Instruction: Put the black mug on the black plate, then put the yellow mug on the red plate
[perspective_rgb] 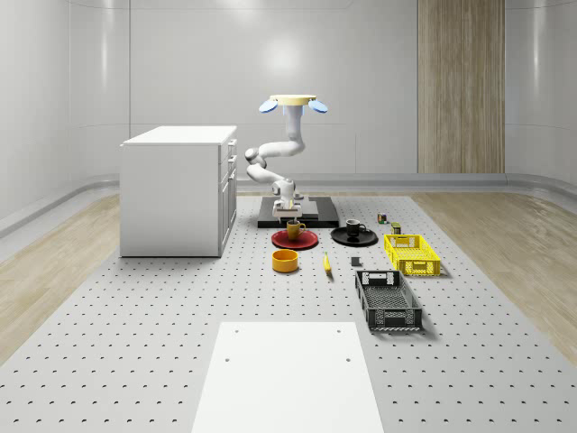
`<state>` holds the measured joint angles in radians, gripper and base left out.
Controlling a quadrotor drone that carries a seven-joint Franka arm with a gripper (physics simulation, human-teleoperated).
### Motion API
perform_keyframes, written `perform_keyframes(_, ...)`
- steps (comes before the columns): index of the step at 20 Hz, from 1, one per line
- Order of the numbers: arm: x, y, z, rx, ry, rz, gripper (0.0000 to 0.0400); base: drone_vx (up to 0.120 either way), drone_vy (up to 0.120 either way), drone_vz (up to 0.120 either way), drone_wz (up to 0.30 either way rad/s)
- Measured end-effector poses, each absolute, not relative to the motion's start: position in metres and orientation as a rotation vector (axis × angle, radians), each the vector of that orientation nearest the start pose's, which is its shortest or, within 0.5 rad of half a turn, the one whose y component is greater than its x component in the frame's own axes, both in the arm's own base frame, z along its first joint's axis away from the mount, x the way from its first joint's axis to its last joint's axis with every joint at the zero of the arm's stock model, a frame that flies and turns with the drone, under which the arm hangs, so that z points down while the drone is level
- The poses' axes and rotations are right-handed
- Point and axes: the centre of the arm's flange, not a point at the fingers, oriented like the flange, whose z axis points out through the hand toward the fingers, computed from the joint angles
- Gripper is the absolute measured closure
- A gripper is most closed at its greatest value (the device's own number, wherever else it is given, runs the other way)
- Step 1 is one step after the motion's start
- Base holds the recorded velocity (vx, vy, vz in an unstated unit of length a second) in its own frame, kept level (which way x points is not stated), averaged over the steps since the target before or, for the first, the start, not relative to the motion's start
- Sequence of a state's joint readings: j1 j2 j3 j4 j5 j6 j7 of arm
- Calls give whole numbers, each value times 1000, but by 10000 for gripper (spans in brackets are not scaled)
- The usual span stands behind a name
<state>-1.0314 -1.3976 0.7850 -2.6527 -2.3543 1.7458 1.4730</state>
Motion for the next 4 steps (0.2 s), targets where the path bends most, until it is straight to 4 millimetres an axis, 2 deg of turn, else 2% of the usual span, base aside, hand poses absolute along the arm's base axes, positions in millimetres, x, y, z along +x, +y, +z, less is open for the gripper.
perform_keyframes(4,284,44,673,0,-2,786,5,0,0,0,0)
